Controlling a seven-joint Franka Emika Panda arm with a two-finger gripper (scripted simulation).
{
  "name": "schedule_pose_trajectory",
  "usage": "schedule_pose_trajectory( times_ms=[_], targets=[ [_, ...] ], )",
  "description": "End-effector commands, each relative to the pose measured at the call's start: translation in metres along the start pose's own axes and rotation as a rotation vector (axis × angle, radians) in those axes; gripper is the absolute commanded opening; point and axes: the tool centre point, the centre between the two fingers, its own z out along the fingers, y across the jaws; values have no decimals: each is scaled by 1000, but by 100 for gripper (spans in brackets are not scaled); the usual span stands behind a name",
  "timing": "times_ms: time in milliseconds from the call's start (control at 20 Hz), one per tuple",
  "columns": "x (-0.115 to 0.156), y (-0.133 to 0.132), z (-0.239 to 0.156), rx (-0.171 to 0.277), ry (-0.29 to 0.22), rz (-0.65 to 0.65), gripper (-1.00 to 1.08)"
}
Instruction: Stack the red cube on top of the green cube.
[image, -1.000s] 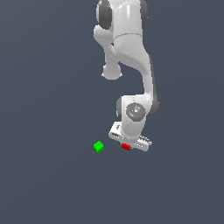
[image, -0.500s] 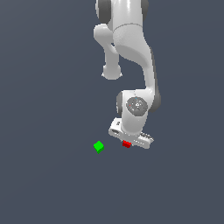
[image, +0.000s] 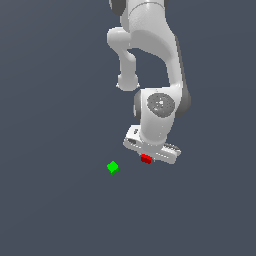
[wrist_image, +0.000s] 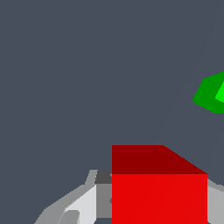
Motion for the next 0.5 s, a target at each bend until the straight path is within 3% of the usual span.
schedule_pose_trajectory(
  times_ms=[0, 450],
  targets=[
    [0, 0, -8, -1, -1, 0, -100],
    [6, 10, -5, 0, 0, 0, -100]
  ],
)
